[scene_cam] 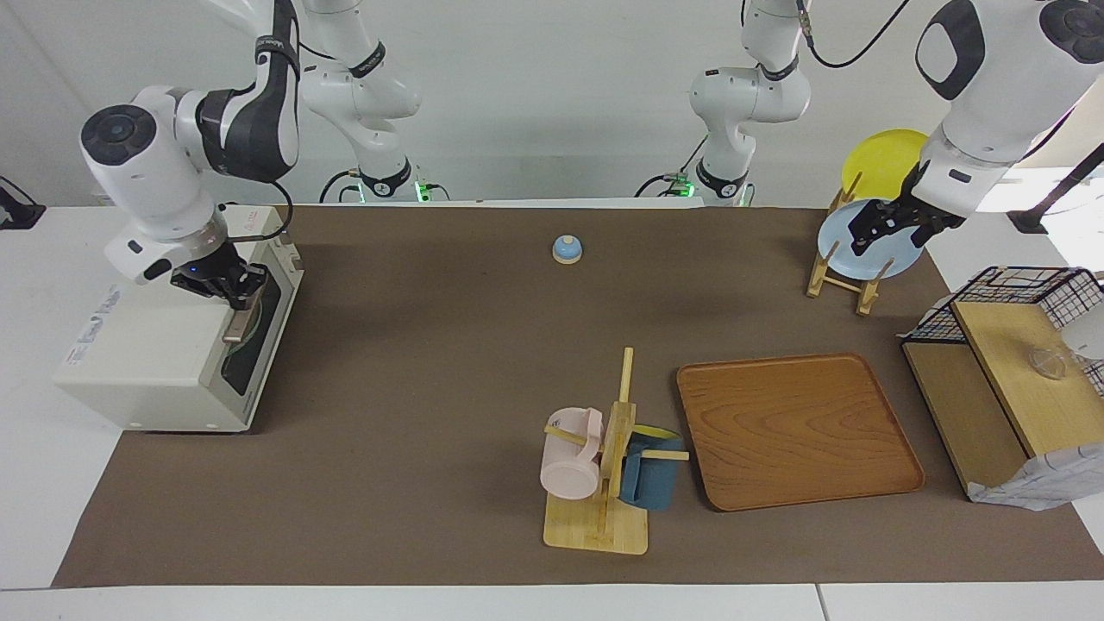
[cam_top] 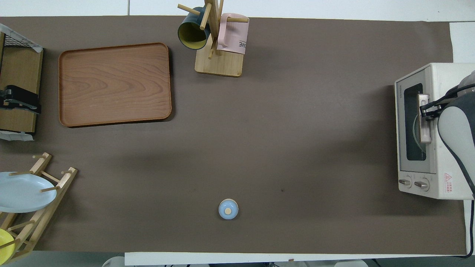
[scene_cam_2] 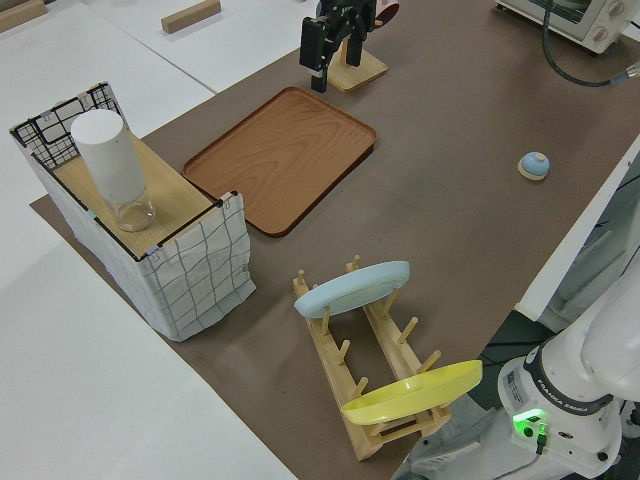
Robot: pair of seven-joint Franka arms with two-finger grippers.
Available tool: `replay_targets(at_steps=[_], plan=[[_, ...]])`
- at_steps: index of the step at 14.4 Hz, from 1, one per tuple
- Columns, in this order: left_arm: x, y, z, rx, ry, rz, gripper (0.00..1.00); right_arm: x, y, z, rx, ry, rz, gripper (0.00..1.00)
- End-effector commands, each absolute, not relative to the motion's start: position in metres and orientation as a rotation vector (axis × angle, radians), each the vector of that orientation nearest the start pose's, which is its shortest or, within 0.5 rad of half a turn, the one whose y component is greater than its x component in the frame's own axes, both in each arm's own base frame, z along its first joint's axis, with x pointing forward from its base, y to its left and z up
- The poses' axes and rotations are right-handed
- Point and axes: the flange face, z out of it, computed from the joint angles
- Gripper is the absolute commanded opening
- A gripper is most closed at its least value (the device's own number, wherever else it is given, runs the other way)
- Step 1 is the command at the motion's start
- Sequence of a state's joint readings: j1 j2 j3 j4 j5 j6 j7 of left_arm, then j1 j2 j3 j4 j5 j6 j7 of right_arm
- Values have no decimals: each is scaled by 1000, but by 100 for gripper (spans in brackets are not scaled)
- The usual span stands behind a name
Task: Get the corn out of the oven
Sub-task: 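Pull the toaster oven door open with the right gripper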
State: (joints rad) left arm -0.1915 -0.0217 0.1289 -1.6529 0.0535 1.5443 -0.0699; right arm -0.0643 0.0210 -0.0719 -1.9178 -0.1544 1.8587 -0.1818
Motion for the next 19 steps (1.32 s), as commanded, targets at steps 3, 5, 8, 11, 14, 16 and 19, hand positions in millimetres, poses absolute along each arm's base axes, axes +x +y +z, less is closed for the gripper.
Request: replay_targets(at_steps=[3, 5, 8, 11, 14, 16, 19], plan=[[540, -24, 596, -3079, -1, 147, 100, 567, -56, 413, -3286, -106, 143, 0], [540, -23, 596, -3077, -1, 146, 100, 577, -10, 398, -3284, -46, 104, 1], [540, -23, 596, -3077, -1, 146, 100, 586, 20, 398, -3220, 87, 28, 57], [540, -23, 596, -3077, -1, 146, 100, 579, 11, 413, -3201, 97, 123, 64], [540, -24, 596, -3077, 1, 146, 100, 568, -10, 425, -3195, 109, 195, 65], [540, -23, 597, -3078, -1, 144, 100, 567, -9, 421, -3193, 109, 186, 64], [540, -23, 596, -3077, -1, 146, 100, 570, 5, 417, -3196, 88, 115, 59]])
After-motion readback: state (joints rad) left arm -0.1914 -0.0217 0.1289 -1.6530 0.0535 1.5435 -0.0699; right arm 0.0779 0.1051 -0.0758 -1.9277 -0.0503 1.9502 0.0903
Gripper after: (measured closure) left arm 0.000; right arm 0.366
